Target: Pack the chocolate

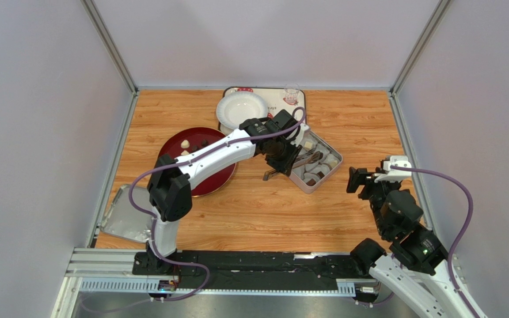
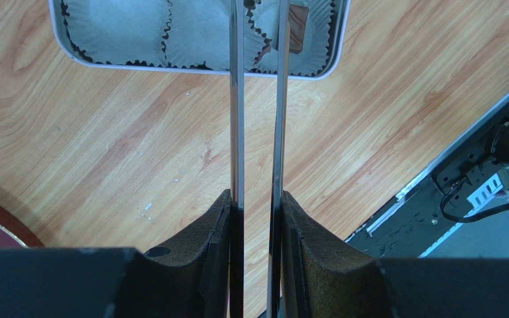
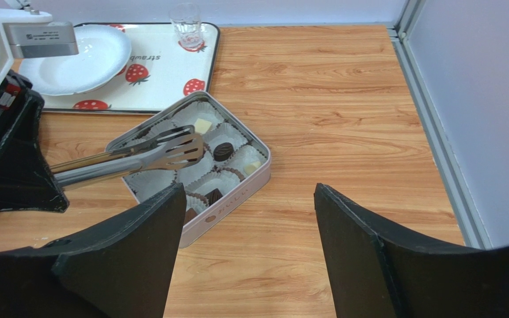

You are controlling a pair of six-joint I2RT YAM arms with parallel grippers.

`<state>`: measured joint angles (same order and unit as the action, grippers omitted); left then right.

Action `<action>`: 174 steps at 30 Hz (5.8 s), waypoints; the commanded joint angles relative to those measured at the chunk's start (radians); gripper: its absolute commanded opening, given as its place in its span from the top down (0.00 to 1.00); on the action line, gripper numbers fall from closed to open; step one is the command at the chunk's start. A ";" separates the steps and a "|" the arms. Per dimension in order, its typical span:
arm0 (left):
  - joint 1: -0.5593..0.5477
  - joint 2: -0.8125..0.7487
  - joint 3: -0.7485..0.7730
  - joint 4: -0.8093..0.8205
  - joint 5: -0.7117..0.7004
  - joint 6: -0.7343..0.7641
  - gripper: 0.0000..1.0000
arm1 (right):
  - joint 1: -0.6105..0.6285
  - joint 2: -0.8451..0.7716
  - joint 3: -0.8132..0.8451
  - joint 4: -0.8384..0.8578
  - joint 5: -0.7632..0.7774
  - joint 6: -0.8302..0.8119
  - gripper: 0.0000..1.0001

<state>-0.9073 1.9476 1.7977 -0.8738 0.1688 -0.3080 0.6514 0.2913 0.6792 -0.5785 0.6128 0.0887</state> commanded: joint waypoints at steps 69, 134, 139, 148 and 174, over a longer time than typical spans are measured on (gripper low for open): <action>-0.004 0.088 0.138 -0.071 -0.071 0.047 0.56 | 0.002 0.232 -0.004 0.002 0.127 -0.009 0.24; 0.525 -0.641 -0.626 -0.116 -0.132 -0.134 0.51 | 0.002 0.413 0.031 0.032 -0.162 0.080 0.25; 0.525 -0.586 -0.594 -0.123 -0.143 -0.125 0.51 | 0.002 0.394 0.029 0.039 -0.162 0.072 0.25; 0.525 -0.504 -0.560 -0.119 -0.163 -0.115 0.52 | 0.002 0.352 0.023 0.046 -0.159 0.080 0.25; 0.524 -0.470 -0.520 -0.132 -0.157 -0.100 0.76 | 0.002 0.282 0.022 0.065 -0.136 0.085 0.26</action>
<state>-0.3862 1.5311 1.2209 -0.9989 -0.0154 -0.4141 0.6514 0.5911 0.7006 -0.5632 0.4595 0.1608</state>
